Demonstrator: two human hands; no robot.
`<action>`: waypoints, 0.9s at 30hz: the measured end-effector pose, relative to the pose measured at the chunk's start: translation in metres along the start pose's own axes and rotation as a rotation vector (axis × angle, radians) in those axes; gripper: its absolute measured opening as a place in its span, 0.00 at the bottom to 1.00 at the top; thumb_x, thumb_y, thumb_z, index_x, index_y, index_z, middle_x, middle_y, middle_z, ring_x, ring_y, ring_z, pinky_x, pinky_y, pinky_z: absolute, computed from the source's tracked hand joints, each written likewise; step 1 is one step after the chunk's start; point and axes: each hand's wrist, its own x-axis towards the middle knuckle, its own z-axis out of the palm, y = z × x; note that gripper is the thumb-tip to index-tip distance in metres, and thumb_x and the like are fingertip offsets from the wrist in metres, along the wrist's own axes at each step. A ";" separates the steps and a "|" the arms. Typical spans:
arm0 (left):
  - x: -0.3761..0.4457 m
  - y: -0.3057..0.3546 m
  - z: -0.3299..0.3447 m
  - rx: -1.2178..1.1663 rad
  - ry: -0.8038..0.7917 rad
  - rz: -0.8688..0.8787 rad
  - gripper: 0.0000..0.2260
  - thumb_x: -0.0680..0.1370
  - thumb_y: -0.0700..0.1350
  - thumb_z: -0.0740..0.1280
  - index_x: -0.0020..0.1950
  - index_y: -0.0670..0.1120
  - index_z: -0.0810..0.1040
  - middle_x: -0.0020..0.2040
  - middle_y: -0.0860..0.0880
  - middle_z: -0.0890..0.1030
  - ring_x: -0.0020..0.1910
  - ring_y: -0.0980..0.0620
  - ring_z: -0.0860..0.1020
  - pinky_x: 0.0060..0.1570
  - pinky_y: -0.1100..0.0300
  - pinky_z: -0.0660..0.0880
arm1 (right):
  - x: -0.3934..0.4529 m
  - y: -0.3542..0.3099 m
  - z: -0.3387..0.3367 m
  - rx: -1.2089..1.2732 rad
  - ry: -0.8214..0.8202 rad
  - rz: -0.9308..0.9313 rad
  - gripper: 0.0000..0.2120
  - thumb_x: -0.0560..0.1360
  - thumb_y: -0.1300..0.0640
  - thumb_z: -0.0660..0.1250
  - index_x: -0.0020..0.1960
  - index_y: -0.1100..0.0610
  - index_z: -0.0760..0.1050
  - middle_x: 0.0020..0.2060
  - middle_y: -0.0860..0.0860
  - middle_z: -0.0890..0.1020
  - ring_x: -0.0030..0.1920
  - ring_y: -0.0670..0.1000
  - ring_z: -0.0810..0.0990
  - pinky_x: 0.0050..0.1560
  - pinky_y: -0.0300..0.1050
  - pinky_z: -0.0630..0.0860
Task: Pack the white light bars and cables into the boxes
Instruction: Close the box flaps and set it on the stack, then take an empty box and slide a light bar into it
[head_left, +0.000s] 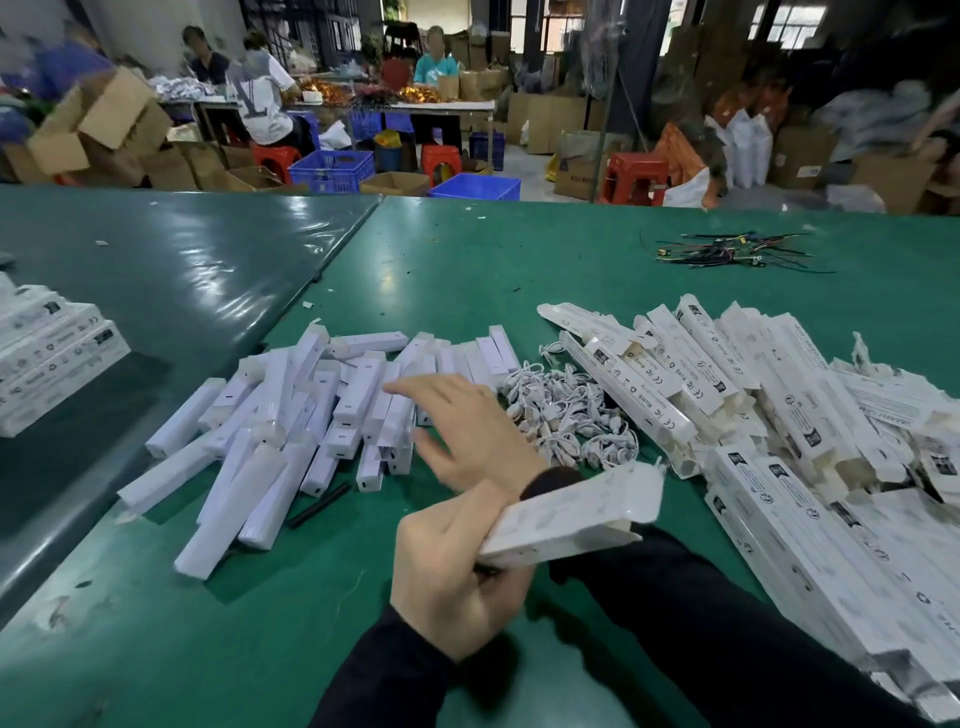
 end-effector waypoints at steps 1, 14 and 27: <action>-0.001 -0.001 0.000 -0.003 -0.006 -0.008 0.15 0.64 0.34 0.75 0.41 0.46 0.71 0.33 0.53 0.68 0.30 0.57 0.61 0.25 0.62 0.62 | 0.014 -0.005 0.002 -0.030 -0.027 -0.050 0.27 0.76 0.65 0.60 0.75 0.54 0.64 0.71 0.52 0.71 0.71 0.54 0.65 0.67 0.52 0.62; 0.000 0.004 -0.003 -0.045 -0.092 0.007 0.04 0.69 0.38 0.62 0.41 0.46 0.69 0.31 0.50 0.67 0.27 0.50 0.62 0.29 0.63 0.57 | 0.033 0.005 0.019 -0.203 -0.227 -0.134 0.24 0.74 0.68 0.59 0.68 0.56 0.72 0.66 0.55 0.70 0.63 0.59 0.65 0.59 0.54 0.69; -0.001 0.004 0.001 0.140 -0.412 -0.302 0.16 0.70 0.58 0.63 0.52 0.51 0.77 0.39 0.55 0.81 0.35 0.53 0.75 0.34 0.57 0.72 | -0.086 0.034 -0.052 1.012 0.653 0.649 0.12 0.67 0.55 0.76 0.51 0.51 0.82 0.37 0.48 0.86 0.32 0.46 0.82 0.32 0.39 0.78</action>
